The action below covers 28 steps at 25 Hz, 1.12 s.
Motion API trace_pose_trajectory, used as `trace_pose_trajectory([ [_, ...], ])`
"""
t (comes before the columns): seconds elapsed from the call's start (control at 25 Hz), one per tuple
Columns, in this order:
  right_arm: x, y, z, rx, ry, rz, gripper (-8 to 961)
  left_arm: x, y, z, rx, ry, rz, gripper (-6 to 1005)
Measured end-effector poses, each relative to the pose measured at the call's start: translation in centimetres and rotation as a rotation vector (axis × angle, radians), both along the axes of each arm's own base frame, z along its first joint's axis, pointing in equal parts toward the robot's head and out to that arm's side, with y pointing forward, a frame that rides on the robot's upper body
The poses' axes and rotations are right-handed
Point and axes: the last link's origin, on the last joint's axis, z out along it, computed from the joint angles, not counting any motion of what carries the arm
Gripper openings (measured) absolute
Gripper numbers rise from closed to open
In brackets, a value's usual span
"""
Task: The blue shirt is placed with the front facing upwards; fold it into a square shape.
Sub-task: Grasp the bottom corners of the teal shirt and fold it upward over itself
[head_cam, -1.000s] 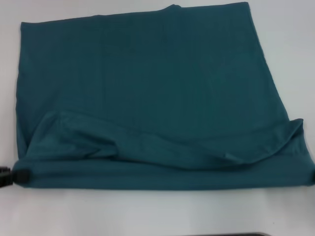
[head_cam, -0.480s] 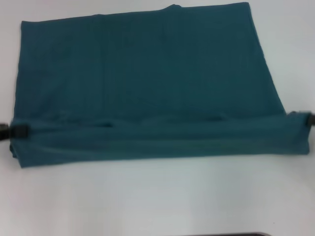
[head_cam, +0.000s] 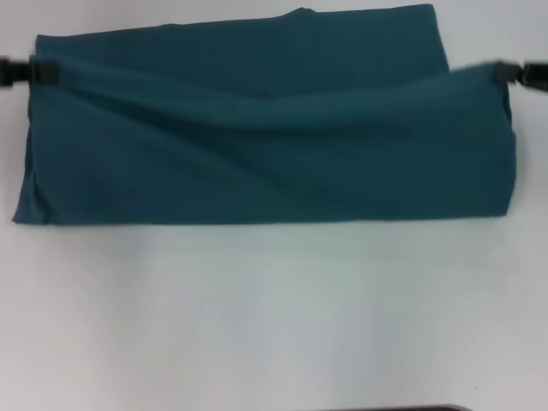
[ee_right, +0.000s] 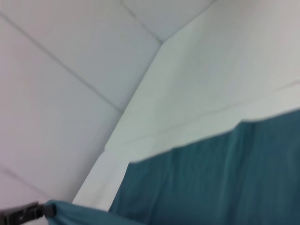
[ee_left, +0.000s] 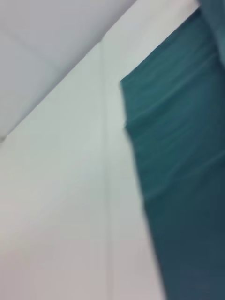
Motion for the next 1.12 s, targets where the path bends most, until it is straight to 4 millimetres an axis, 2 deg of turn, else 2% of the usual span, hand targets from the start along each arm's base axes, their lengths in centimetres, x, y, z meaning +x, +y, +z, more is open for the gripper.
trace_pose_trajectory([
  [0.12, -1.2, 2.4, -0.2, 0.026, -0.004, -0.025, 35, 0.6, 2.7, -0.2, 0.071, 0.035, 0.023, 28],
  [0.4, -2.9, 5.9, -1.4, 0.09, -0.052, -0.042, 43, 1.6, 5.5, -1.0, 0.148, 0.098, 0.03, 28],
  [0.64, -2.6, 7.1, -2.5, 0.142, -0.087, -0.069, 49, 1.9, 6.9, -1.5, 0.205, 0.115, 0.049, 28],
  [1.12, -2.7, 8.6, -1.8, 0.216, -0.125, -0.08, 62, 3.3, 8.7, -2.2, 0.251, 0.129, 0.041, 28],
])
